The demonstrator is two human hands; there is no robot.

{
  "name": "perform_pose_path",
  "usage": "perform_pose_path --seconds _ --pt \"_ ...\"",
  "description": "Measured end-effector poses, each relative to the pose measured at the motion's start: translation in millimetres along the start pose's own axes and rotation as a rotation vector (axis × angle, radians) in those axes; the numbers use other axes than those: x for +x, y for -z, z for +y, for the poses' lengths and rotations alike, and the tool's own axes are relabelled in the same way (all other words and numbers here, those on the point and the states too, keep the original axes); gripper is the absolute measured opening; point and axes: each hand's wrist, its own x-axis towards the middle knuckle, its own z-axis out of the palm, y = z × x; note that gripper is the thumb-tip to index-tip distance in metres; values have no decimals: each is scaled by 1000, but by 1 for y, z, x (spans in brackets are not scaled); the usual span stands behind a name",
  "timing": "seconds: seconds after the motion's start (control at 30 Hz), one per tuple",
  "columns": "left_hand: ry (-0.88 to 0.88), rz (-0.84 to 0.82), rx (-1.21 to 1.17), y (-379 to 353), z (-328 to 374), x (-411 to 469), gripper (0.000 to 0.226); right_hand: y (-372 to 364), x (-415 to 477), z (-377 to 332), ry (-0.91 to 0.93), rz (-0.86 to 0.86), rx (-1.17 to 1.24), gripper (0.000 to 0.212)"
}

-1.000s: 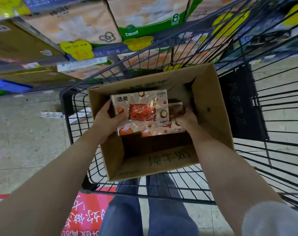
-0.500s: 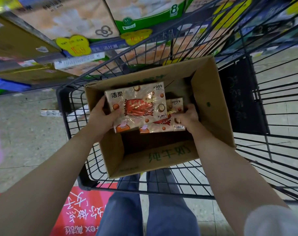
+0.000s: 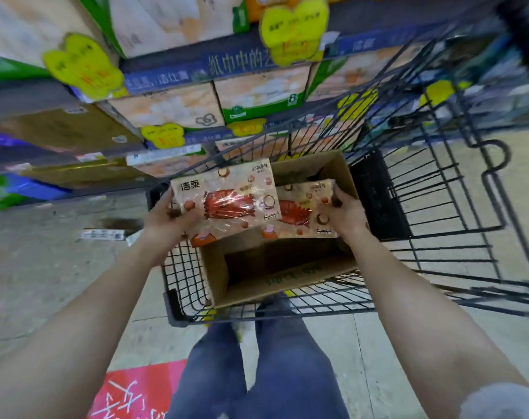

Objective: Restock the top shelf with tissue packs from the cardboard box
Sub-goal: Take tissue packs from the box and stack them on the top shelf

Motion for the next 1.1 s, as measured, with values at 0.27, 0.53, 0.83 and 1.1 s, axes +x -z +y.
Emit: perform_pose_path --seconds 0.27,0.53,0.83,1.1 --pt "-163 29 -136 88 33 -49 42 12 -62 -73 103 79 362 57" --pt "-341 19 -167 261 14 -85 60 -44 -149 -143 267 86 528 72" --pt "-492 78 -234 447 5 -153 55 -123 -340 -289 452 95 633 58" --pt "-595 168 -357 580 30 -192 61 -159 -428 -412 603 66 704 63"
